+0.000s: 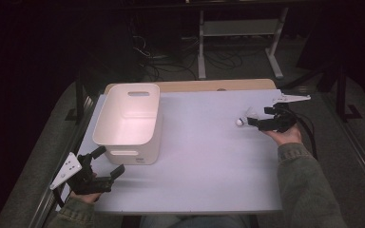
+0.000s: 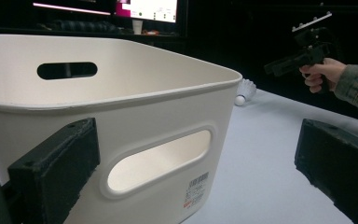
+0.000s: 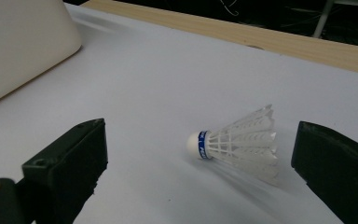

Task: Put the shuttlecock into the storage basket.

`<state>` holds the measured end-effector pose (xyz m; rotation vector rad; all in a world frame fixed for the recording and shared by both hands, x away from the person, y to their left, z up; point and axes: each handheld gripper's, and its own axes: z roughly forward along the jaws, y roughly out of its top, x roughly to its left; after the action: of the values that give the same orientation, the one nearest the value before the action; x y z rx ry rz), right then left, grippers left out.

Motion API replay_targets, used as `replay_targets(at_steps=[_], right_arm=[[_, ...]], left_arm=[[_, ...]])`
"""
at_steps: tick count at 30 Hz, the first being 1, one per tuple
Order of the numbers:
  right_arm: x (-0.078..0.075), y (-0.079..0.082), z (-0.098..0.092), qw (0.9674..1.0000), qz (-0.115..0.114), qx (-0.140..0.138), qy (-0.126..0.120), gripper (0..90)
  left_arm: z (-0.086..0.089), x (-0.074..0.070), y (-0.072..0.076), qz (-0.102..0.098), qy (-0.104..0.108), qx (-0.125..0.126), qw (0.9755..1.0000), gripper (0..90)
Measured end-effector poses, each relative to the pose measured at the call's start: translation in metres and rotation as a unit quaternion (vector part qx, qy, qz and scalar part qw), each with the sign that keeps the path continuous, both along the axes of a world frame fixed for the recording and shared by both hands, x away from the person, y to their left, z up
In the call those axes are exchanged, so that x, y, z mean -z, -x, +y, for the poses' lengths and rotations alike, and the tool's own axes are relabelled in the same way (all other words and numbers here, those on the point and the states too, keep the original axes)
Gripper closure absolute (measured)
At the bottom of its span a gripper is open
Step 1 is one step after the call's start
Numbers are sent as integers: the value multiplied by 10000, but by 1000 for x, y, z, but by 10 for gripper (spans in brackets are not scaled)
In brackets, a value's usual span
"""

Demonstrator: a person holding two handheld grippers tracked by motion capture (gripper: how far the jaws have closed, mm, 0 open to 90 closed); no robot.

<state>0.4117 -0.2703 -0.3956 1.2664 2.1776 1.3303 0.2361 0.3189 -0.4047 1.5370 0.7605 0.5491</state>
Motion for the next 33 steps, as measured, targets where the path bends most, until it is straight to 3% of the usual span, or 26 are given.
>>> replay_targets(at_steps=[8, 17, 27, 33], right_arm=[[8, -12, -6, 9999, 161, 2, -54, 140], [13, -20, -7, 9993, 300, -198, -80, 428], [16, -27, -15, 9975, 616, -279, -221, 643], [19, -30, -16, 9969, 733, -276, -14, 832]], left_arm=[[0, 0, 0, 2, 27, -13, 10000, 0], [0, 0, 0, 13, 31, -18, 10000, 0], [0, 0, 1, 12, 59, 4, 10000, 0], [0, 0, 1, 19, 79, 7, 10000, 0]])
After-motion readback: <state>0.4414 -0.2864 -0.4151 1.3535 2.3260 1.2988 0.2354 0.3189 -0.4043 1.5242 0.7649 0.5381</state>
